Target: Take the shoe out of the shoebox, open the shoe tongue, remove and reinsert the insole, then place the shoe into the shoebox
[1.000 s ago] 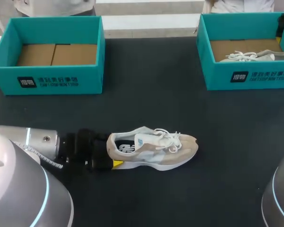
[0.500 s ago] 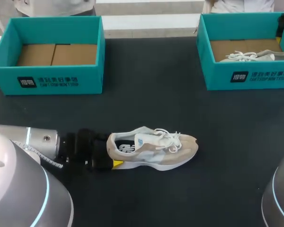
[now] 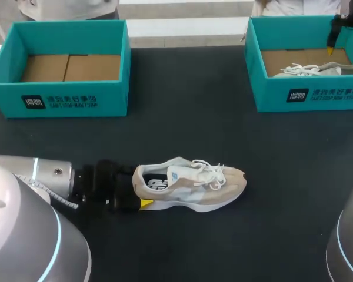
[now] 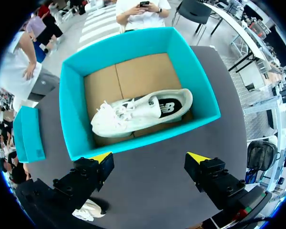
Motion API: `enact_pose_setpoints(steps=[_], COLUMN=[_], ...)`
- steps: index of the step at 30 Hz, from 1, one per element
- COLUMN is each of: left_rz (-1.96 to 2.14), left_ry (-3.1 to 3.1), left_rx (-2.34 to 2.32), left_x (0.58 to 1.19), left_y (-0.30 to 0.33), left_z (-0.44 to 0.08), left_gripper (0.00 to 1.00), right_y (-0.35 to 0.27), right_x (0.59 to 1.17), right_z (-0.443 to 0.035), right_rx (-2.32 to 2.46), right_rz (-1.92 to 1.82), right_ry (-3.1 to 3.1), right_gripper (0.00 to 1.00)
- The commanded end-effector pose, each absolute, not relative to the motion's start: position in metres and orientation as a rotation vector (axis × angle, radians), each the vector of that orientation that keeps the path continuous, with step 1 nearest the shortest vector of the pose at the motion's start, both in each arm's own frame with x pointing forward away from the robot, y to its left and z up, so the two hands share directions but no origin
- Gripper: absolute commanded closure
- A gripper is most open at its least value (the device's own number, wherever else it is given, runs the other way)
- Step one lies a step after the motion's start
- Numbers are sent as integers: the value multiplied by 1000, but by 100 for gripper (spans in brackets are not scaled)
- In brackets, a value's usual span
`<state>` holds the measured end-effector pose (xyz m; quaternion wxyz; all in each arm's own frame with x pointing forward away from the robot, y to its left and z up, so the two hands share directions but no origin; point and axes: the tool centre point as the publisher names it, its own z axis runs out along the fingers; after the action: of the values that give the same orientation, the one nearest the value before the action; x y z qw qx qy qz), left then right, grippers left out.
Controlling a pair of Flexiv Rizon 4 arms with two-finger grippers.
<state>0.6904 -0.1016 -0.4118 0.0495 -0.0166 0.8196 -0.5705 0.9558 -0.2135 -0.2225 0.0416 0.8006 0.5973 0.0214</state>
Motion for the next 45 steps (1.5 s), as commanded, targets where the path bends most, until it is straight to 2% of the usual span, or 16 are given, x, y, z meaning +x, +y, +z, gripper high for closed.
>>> enact_pose_setpoints(steps=[1, 3, 23, 35, 45], left_rz=[-1734, -1734, -1734, -1734, -1734], left_ry=[2496, 2496, 2496, 2496, 2496], left_rx=[-53, -53, -53, -53, -53], left_x=[689, 689, 689, 689, 689], left_y=[-102, -102, -102, -102, -102], left_z=[-414, -414, -414, -414, -414], left_gripper=[100, 100, 100, 100, 100], right_y=[-171, -153, -153, -31, 62], right_x=[893, 880, 880, 776, 715], right_z=[-227, -235, -235, -238, -241], right_rx=[2411, 2405, 2405, 2401, 2327], right_rz=[140, 104, 104, 56, 31], right_ry=[1842, 1884, 1884, 1850, 1951], right_gripper=[0, 0, 0, 0, 0])
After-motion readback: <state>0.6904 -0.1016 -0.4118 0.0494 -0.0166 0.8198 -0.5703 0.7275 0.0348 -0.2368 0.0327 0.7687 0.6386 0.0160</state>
